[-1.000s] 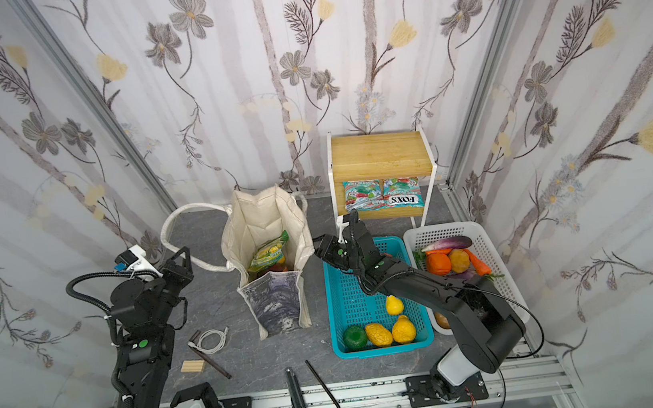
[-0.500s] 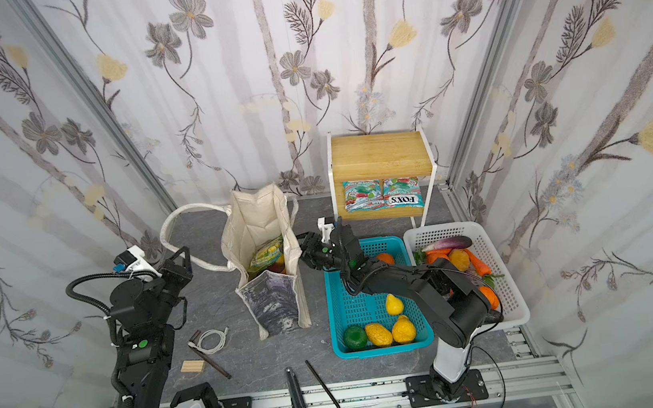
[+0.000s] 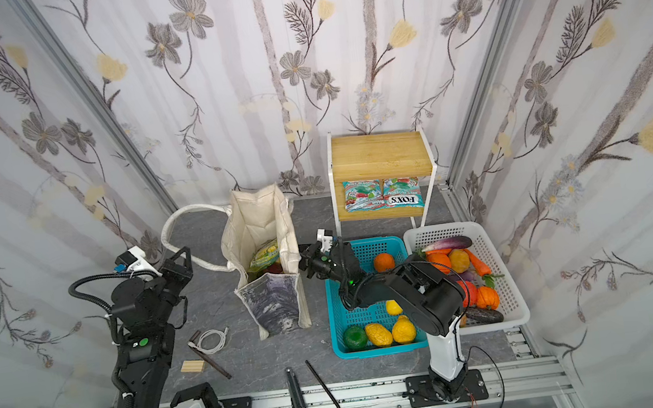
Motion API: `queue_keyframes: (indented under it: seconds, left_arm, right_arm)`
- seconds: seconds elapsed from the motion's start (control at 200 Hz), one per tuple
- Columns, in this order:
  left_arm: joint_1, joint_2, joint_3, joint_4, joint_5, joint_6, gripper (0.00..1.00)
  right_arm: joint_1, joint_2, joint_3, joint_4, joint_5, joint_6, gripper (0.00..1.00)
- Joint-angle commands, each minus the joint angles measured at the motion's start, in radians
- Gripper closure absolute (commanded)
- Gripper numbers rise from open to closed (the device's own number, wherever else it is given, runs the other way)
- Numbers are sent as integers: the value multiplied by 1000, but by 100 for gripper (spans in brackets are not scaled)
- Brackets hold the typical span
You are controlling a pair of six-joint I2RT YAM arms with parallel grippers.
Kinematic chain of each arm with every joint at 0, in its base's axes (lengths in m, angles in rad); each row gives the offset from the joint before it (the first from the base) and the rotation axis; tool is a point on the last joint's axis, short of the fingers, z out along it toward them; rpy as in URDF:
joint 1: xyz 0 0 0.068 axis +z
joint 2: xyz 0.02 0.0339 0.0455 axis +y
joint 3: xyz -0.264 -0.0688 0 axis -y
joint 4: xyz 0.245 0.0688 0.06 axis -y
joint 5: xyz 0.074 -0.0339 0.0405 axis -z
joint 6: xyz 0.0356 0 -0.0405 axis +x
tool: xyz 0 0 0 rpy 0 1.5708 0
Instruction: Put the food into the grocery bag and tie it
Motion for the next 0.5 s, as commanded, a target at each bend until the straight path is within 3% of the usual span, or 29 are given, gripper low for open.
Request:
queue_keyframes:
  seconds: [0.0,0.19,0.26,0.415,0.495]
  left_arm:
    - [3,3,30,37,22,-14,100]
    - [5,3,37,37,18,-13,100]
    - [6,0,36,37,18,-15,100]
    - [7,-14,36,36,12,-14,100]
    - [8,-19,43,33,17,-11,100]
  right_arm:
    - [-27,-73,-44,-2,34,-53,100]
    - [-46,-261,-115,-316,135,-280,100]
    - [-48,-299,-132,-358,178,-304,100]
    - [-72,-302,-117,-350,133,-324,100]
    - [-67,-346,-69,-512,177,-431,100]
